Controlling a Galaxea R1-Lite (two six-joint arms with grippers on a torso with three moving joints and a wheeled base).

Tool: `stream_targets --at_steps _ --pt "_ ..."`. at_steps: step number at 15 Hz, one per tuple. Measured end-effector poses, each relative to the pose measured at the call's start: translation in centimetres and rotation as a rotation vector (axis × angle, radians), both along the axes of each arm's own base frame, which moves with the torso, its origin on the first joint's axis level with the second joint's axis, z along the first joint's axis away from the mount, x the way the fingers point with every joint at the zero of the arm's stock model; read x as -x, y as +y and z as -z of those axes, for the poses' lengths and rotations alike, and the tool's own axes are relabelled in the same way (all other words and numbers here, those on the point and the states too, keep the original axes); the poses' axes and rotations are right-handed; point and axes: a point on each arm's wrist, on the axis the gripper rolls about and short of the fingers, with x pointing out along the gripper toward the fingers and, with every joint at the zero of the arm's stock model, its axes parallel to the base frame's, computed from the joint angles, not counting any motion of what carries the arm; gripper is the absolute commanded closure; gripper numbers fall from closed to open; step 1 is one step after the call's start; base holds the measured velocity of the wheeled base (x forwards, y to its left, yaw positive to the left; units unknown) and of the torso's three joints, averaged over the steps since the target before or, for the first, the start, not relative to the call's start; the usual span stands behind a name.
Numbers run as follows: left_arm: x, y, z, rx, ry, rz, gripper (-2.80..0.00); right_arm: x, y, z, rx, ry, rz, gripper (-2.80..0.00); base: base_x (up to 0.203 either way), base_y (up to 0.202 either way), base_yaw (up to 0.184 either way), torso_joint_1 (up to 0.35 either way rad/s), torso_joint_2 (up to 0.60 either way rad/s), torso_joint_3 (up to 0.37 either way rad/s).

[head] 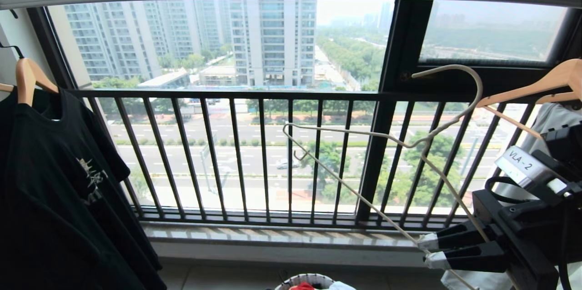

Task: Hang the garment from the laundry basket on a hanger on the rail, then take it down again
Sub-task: Pick up clothes from the basket

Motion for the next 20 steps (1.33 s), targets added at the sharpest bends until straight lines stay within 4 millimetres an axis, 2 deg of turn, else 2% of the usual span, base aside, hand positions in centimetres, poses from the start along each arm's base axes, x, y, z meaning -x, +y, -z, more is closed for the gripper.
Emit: stream_targets --at_steps 20 --pt "0.0 0.0 0.0 0.0 0.0 0.0 0.0 -0.12 -0.34 0.04 -0.009 -0.037 0.02 0.0 0.0 0.0 0.0 -0.156 0.34 0.187"
